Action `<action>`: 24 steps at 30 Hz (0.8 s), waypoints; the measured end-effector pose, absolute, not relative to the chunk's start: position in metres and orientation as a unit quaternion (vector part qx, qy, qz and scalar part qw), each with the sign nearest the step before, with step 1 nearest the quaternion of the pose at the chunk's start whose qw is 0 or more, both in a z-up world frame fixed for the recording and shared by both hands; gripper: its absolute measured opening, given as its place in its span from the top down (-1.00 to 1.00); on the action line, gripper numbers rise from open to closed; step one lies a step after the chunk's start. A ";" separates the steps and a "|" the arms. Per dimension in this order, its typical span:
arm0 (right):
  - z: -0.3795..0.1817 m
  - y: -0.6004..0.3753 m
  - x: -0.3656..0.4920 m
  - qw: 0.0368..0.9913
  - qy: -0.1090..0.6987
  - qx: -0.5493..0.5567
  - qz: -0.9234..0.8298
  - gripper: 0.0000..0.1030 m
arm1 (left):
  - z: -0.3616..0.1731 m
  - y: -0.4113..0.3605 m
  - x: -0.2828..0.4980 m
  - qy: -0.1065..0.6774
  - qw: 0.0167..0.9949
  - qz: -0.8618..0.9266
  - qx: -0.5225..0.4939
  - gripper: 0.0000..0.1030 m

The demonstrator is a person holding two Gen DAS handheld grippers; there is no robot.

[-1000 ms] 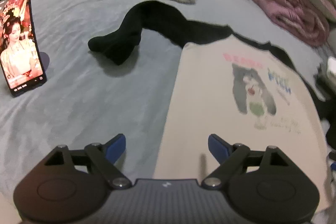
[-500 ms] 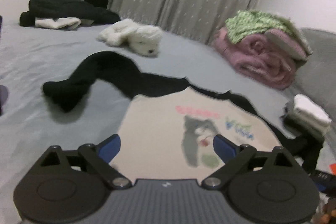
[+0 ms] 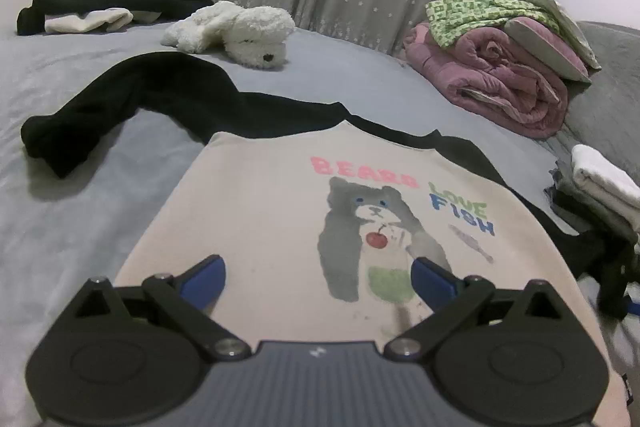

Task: Fold clothes

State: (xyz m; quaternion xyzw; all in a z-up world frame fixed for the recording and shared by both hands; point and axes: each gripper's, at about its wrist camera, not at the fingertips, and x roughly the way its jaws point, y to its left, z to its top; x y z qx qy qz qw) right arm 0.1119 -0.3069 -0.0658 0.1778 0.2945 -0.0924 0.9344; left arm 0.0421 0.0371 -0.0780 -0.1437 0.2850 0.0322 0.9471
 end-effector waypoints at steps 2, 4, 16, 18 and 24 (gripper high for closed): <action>-0.067 -0.309 0.127 0.936 0.287 0.167 -0.112 -0.45 | -0.080 0.034 0.042 0.284 0.949 0.037 -0.133 -0.95; -0.070 -0.312 0.140 0.937 0.281 0.162 -0.134 -0.45 | -0.081 0.030 0.042 0.284 0.951 0.040 -0.119 -0.97; -0.077 -0.351 0.160 0.939 0.238 0.129 -0.212 0.80 | -0.068 0.007 0.065 0.316 0.947 0.037 -0.048 -0.99; -0.074 -0.365 0.160 0.938 0.234 0.133 -0.217 0.80 | -0.057 0.001 0.078 0.319 0.946 0.031 -0.050 -0.99; -0.066 -0.400 0.156 0.941 0.214 0.128 -0.230 0.85 | -0.033 -0.045 0.143 0.306 0.952 -0.008 -0.021 -0.99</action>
